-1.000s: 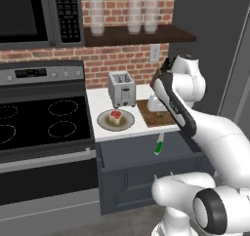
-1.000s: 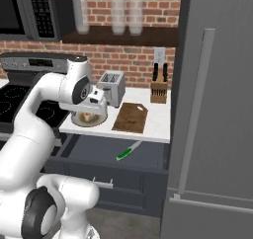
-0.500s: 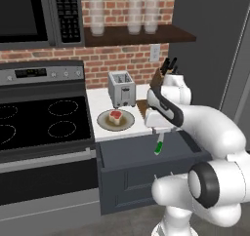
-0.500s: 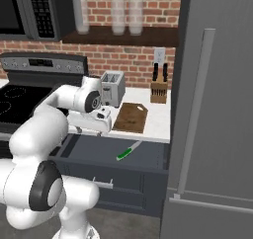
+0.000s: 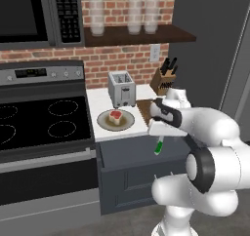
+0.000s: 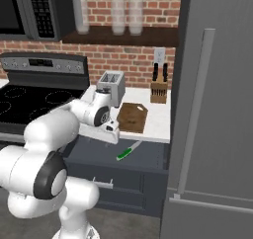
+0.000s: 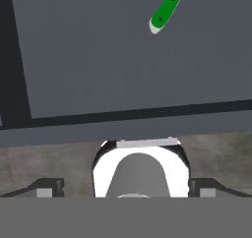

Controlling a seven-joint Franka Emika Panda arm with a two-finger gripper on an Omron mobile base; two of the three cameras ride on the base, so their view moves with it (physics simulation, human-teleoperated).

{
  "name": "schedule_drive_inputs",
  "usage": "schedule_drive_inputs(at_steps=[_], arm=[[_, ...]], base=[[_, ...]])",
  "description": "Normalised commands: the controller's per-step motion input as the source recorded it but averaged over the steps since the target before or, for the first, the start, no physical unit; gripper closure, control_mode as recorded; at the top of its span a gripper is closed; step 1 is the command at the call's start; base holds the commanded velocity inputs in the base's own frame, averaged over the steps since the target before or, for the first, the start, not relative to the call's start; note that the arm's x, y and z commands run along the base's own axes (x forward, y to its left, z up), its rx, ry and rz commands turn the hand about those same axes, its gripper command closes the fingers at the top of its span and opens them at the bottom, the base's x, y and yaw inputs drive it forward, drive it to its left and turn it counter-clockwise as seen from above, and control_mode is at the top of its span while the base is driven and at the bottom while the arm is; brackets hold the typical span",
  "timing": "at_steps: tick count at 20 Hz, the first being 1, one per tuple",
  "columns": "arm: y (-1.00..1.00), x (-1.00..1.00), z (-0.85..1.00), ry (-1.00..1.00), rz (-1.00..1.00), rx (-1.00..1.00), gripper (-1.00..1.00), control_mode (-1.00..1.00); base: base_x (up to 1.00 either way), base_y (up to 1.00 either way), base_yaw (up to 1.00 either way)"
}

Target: Pick up the knife from the drawer and place it on the cutting board. Then place the meat from the plate to the cutting board.

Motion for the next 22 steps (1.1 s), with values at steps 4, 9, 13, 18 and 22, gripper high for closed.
schedule_drive_inputs(at_steps=[4,9,13,18,22], arm=[[-0.39,0.72,-0.84,0.00,0.00,0.00,-1.00,-1.00],[-0.30,0.72,-0.52,0.05,0.00,0.01,-1.00,-1.00],[-0.18,0.60,-0.29,0.20,0.00,0.00,-1.00,-1.00],[-0.03,0.25,-0.62,0.08,0.00,0.00,-1.00,-1.00],[0.00,0.06,-0.68,0.01,0.01,0.00,-1.00,-1.00]], base=[[0.00,0.00,0.00],[0.00,0.00,0.00],[0.00,0.00,0.00],[0.00,0.00,0.00],[0.00,0.00,0.00]])
